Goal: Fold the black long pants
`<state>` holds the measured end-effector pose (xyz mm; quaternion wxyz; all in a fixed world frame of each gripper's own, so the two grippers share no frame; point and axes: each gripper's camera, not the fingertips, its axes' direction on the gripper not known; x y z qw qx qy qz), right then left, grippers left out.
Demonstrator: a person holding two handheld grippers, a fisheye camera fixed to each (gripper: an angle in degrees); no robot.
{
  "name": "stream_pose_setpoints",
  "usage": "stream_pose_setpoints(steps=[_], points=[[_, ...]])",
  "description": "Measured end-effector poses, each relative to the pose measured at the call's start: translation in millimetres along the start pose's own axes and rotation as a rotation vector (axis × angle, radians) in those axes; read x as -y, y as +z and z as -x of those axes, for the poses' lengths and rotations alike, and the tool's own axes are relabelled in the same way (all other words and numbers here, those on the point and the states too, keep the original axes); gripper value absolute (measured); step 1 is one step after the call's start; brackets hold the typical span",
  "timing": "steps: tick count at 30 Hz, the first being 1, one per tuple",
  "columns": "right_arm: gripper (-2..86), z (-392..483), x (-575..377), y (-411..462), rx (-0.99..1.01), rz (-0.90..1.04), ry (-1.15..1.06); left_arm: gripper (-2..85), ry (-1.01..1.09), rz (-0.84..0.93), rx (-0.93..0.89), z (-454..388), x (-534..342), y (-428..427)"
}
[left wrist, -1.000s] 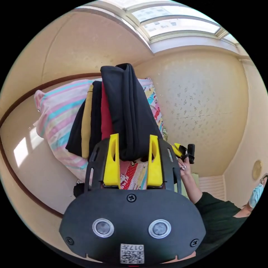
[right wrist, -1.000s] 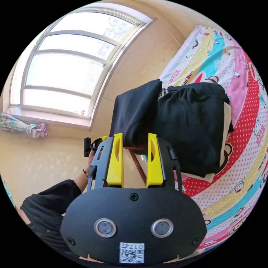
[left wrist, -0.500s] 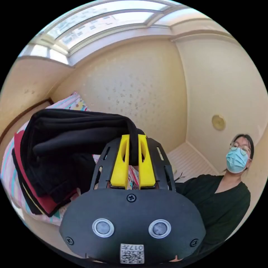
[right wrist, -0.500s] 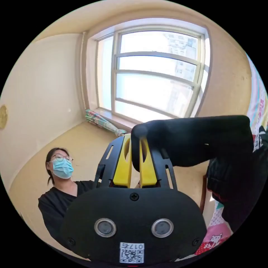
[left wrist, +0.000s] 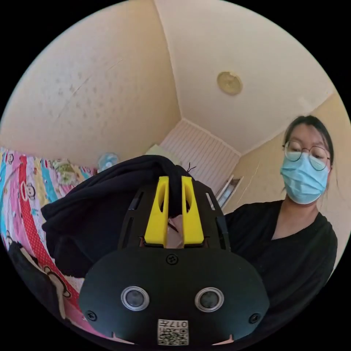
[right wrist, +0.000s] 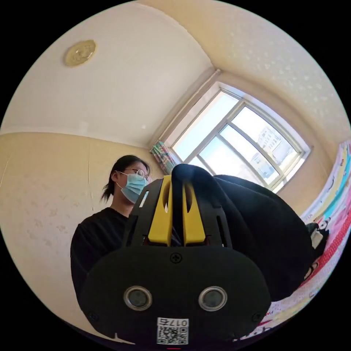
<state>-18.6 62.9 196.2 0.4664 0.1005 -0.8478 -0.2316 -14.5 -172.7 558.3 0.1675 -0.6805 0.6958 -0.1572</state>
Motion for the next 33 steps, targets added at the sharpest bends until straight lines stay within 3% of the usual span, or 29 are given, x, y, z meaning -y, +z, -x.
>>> stream_pose_setpoints(steps=[3,5,7,8,10,13,15,25,28,31,33], points=[[0.5,-6.6,-116.9,-93.2,-0.334,-0.101,0.334,6.1,-0.311,0.315,0.072,114.6,-82.9,135.6],[0.5,-3.3,-220.5,-150.6,-0.629,-0.206,0.773,5.9,-0.558,0.676,0.024,199.8,-175.6,240.6],[0.7,-1.9,-278.5,-172.0,-0.930,-0.095,1.101,2.5,-0.724,0.771,-0.142,242.2,-236.8,280.8],[1.2,-4.9,-305.3,-183.2,-1.048,-0.040,1.324,0.6,-0.837,0.719,-0.230,263.5,-267.0,287.6],[1.7,-5.8,-315.9,-193.9,-1.137,-0.044,1.494,-0.1,-0.962,0.611,-0.232,286.8,-298.1,280.5],[3.5,-21.4,-272.0,-200.0,-1.111,-0.137,1.335,0.3,-1.015,0.548,-0.119,309.5,-321.0,266.2],[5.6,-50.0,-233.7,-200.4,-1.113,-0.078,1.240,2.5,-1.026,0.526,-0.047,321.8,-327.8,260.7],[11.7,-265.5,-41.1,-166.3,-1.206,0.413,0.801,7.7,-1.038,0.234,0.035,418.9,-323.4,298.0],[11.5,-326.4,-42.1,-157.0,-1.222,0.610,0.830,7.8,-1.002,0.193,0.051,442.7,-310.0,322.1],[10.0,-361.1,-75.6,-150.7,-1.115,0.756,0.969,7.8,-0.990,0.155,0.049,462.3,-306.5,337.5],[7.7,-350.3,-86.1,-147.0,-1.090,0.707,0.958,7.8,-0.988,0.136,0.048,468.6,-308.2,340.8]])
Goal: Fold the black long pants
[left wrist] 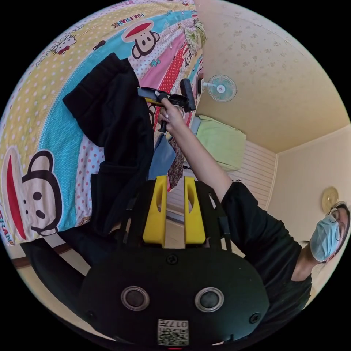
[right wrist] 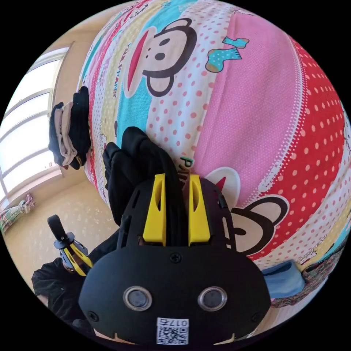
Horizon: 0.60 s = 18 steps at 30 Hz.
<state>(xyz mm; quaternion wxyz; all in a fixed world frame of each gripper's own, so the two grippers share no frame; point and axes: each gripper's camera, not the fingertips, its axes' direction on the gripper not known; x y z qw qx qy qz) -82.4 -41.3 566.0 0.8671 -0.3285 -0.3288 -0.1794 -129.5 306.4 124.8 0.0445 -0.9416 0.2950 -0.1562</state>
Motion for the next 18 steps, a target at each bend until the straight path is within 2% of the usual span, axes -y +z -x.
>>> stream_pose_setpoints(steps=[3,4,5,10,12,15,18], points=[[4.3,5.2,-43.1,-10.9,0.404,-0.073,-0.072,8.2,-0.001,-0.049,0.034,4.2,-3.1,-6.1],[3.9,12.1,-67.4,-19.0,0.617,-0.100,-0.157,9.4,0.002,-0.087,0.053,4.2,-6.8,-12.9],[3.6,23.5,-95.0,-27.6,0.724,-0.127,-0.225,11.4,-0.001,-0.132,0.082,4.3,-11.4,-20.7],[2.9,76.6,-206.4,-54.7,0.866,-0.202,-0.360,17.9,-0.025,-0.320,0.119,21.2,-26.5,-45.4],[2.7,90.6,-244.0,-61.2,0.948,-0.236,-0.379,20.4,-0.063,-0.345,0.100,33.7,-26.1,-45.0],[2.6,105.6,-306.8,-81.1,1.138,-0.358,-0.449,23.3,-0.196,-0.328,0.239,58.1,-26.5,-45.8],[2.4,124.7,-364.3,-112.6,1.258,-0.474,-0.560,20.3,-0.113,-0.347,0.072,59.7,-45.0,-58.8]])
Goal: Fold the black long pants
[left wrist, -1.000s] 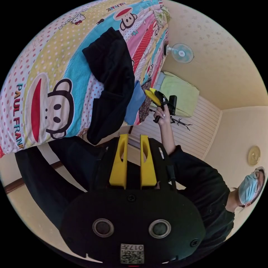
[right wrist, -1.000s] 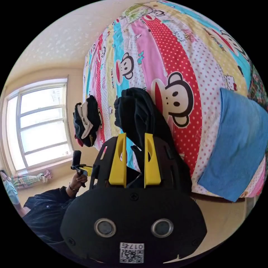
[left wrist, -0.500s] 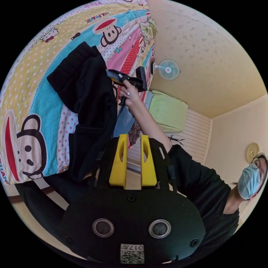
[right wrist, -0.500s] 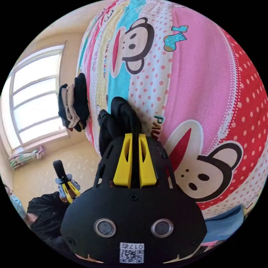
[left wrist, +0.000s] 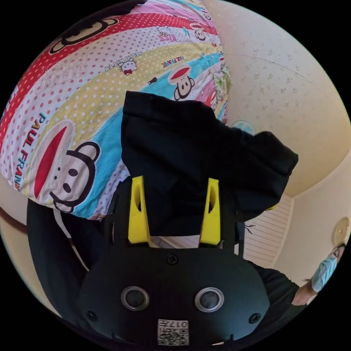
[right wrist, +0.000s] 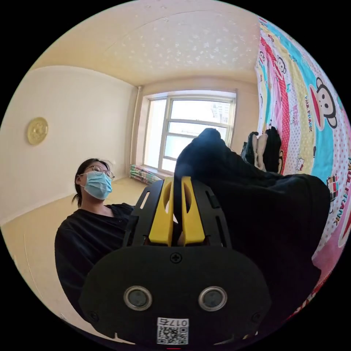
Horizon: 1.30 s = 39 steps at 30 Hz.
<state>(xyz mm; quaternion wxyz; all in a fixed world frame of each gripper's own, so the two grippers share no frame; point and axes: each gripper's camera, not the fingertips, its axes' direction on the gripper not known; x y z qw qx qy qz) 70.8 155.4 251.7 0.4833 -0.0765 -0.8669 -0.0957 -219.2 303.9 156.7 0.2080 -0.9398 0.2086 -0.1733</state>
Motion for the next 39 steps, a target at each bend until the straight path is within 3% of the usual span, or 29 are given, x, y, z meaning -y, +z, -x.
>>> stream_pose_setpoints(steps=[2,6,10,18,23,24,27,29,31,33,35,36,37,38,39], points=[[2.4,52.5,-9.3,23.6,0.029,0.053,-0.103,15.9,0.100,0.043,0.007,-12.5,-10.8,-17.9],[2.2,131.8,-20.0,67.8,0.209,0.091,-0.267,18.2,0.244,0.095,0.058,-31.2,-21.6,-46.7],[2.0,238.4,-25.5,129.9,0.332,0.195,-0.465,18.6,0.352,0.074,-0.027,-55.1,-21.4,-81.5],[1.9,416.2,-58.9,252.2,0.283,0.337,-0.720,21.4,0.627,0.062,-0.433,-185.5,-2.2,-176.8],[1.8,490.0,-102.4,334.9,0.263,0.423,-0.820,19.7,0.750,0.092,-0.766,-248.8,12.0,-294.0],[1.8,495.0,-108.8,342.0,0.255,0.416,-0.827,18.5,0.765,0.090,-0.763,-253.4,11.4,-307.8],[1.8,508.7,-140.1,371.0,0.226,0.372,-0.861,13.9,0.763,0.140,-0.508,-273.8,10.4,-337.0],[1.7,503.6,-158.9,389.4,0.271,0.367,-0.858,16.7,0.724,0.350,-0.359,-285.3,12.5,-300.2],[1.6,492.6,-170.5,400.0,0.320,0.339,-0.840,18.4,0.692,0.567,-0.340,-285.2,9.6,-248.9],[1.6,479.8,-180.3,409.0,0.356,0.315,-0.828,19.2,0.602,0.825,-0.435,-270.8,-4.2,-186.8],[1.5,464.5,-187.1,415.3,0.361,0.300,-0.783,19.6,0.437,1.137,-0.872,-246.2,-44.3,-124.4],[1.5,461.5,-188.8,415.4,0.357,0.296,-0.773,19.4,0.398,1.167,-0.998,-241.4,-52.7,-117.4],[1.5,458.0,-192.3,414.4,0.344,0.300,-0.760,15.7,0.349,1.157,-1.234,-233.4,-63.3,-113.8],[1.5,458.5,-197.1,411.4,0.328,0.312,-0.763,12.5,0.370,1.079,-1.362,-228.1,-63.9,-124.0],[1.5,460.5,-200.5,408.7,0.310,0.309,-0.772,11.1,0.406,1.029,-1.382,-226.5,-61.4,-133.7]])
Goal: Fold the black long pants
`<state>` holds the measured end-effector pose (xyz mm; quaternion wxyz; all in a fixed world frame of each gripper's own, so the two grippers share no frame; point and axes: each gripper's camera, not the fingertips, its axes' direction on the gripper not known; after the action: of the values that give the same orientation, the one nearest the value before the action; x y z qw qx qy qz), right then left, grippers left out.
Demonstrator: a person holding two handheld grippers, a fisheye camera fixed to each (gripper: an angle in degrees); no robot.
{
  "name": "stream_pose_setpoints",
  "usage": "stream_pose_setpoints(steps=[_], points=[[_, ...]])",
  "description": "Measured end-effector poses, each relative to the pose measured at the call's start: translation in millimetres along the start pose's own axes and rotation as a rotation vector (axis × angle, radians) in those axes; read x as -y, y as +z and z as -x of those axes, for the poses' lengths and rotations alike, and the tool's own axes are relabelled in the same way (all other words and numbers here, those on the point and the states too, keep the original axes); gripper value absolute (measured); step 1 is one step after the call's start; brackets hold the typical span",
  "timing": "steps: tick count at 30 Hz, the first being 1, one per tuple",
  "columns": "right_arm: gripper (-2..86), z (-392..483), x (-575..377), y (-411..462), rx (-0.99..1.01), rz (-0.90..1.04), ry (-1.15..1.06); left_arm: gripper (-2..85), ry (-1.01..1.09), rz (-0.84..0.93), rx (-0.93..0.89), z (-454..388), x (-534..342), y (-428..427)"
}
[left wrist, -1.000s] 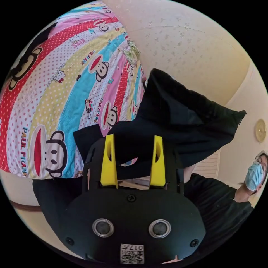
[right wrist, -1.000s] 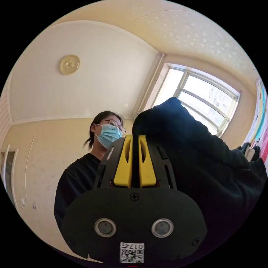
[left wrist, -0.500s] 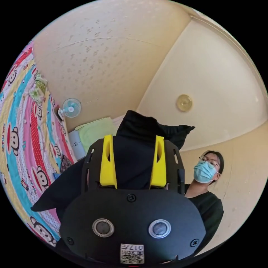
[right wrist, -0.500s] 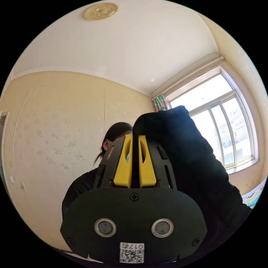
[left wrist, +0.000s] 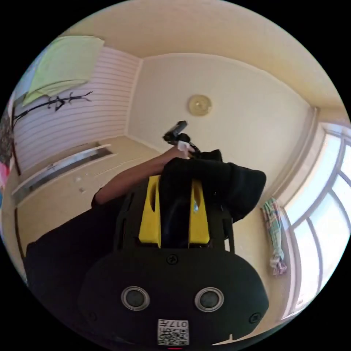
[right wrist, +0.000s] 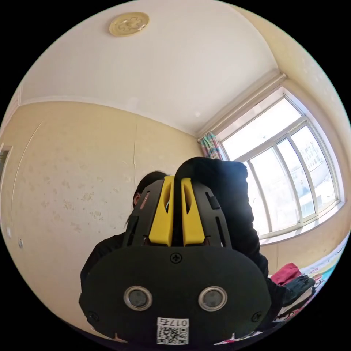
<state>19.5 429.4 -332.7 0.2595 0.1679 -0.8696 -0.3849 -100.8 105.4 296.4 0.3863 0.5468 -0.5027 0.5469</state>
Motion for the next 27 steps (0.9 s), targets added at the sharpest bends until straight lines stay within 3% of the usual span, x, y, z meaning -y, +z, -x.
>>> stream_pose_setpoints(steps=[6,11,14,19,24,27], points=[[1.3,80.5,-8.9,2.1,-0.424,0.079,-0.174,5.1,0.330,-0.065,0.572,-167.1,-19.0,17.9],[1.4,143.8,-37.9,12.9,-0.797,0.070,-0.354,4.0,0.738,-0.046,0.945,-308.5,-45.2,139.2],[1.4,166.3,-47.9,12.0,-0.934,-0.015,-0.482,3.8,0.901,0.023,1.125,-327.5,-46.8,227.3],[1.8,174.2,-20.9,-29.4,-1.101,-0.201,-0.534,3.8,1.134,-0.055,1.225,-329.3,-14.9,293.4],[2.8,107.0,56.1,-126.4,-1.557,-0.215,-0.341,4.0,1.014,-0.145,1.414,-317.4,131.8,266.2],[3.8,6.5,113.6,-242.6,-1.795,-0.198,-0.063,4.8,0.765,-0.268,1.618,-292.2,292.4,175.7]])
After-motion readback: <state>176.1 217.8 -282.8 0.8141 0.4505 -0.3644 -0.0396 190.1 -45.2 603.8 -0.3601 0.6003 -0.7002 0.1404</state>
